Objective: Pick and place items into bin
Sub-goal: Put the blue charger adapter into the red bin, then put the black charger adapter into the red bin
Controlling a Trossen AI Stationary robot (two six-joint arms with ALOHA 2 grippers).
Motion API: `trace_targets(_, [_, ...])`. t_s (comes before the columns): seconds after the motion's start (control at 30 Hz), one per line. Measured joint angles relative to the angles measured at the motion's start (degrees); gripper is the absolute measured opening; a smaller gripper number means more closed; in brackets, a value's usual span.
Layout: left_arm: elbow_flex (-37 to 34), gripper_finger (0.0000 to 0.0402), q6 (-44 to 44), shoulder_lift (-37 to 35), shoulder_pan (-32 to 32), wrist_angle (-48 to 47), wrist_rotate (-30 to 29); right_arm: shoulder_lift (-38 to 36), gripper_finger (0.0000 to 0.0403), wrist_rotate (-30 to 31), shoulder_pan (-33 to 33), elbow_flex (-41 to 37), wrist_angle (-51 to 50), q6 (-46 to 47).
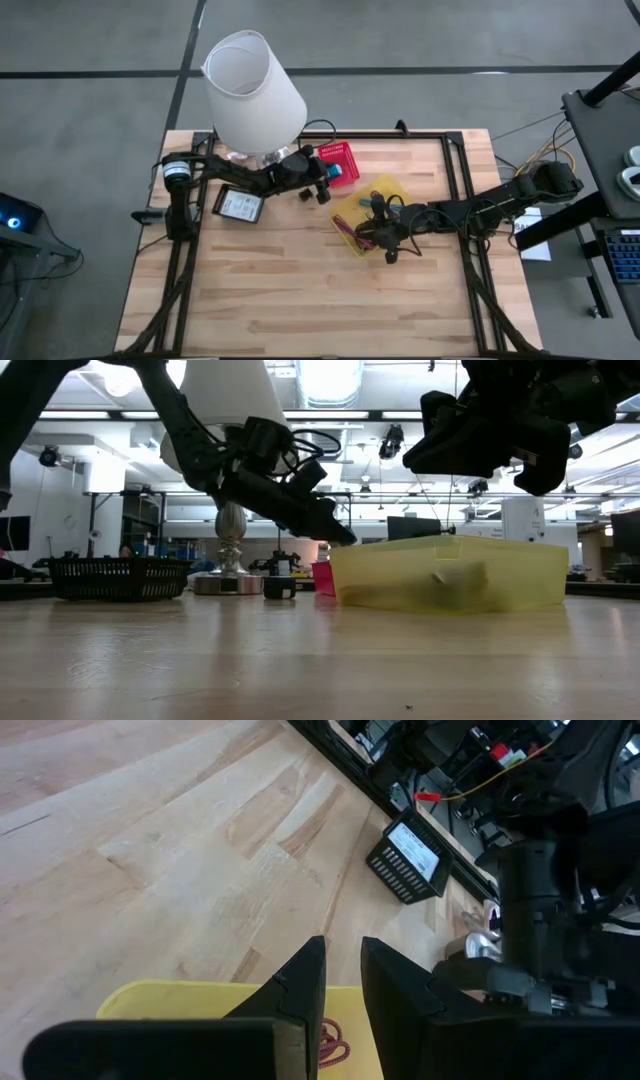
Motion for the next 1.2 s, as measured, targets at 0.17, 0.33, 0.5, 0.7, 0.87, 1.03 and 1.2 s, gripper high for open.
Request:
trace_targets(0.17, [0.23, 0.0204, -0.46, -0.15, 0.05, -0.02, -1.33, 0.0, 0.0057, 0.0, 0.02, 0.0, -0.01, 0.0])
trace_targets(0.33, [0.23, 0.0298, -0.48, -0.26, 0.07, -0.08, -2.91, 0.0, 0.0057, 0.0, 0.02, 0.0, -0.01, 0.01])
trace_targets(0.5, [0.17, 0.033, -0.53, -0.39, -0.35, -0.34, -2.95, 0.0, 0.0057, 0.0, 0.02, -0.01, -0.01, -0.01])
trace_targets(0.7, [0.14, 0.0332, -0.56, -0.79, -2.52, -0.42, -2.88, 0.01, 0.0057, 0.0, 0.02, -0.01, -0.01, 0.01])
trace_targets(0.87, [0.08, 0.0332, -0.51, -1.53, -4.0, -4.68, -2.89, 0.02, 0.0057, 0.0, 0.0, -0.01, -0.09, 0.05])
trace_targets(1.03, [-0.03, 0.0333, -5.23, -4.43, -4.24, -18.3, -4.37, 0.0, 0.0057, 0.0, 0.02, -0.01, -1.03, 0.03])
trace_targets(1.2, [-0.32, 0.0333, -9.4, -8.44, -4.28, -28.93, -4.8, 0.0, 0.0057, 0.01, -0.01, 0.0, -1.04, 0.03])
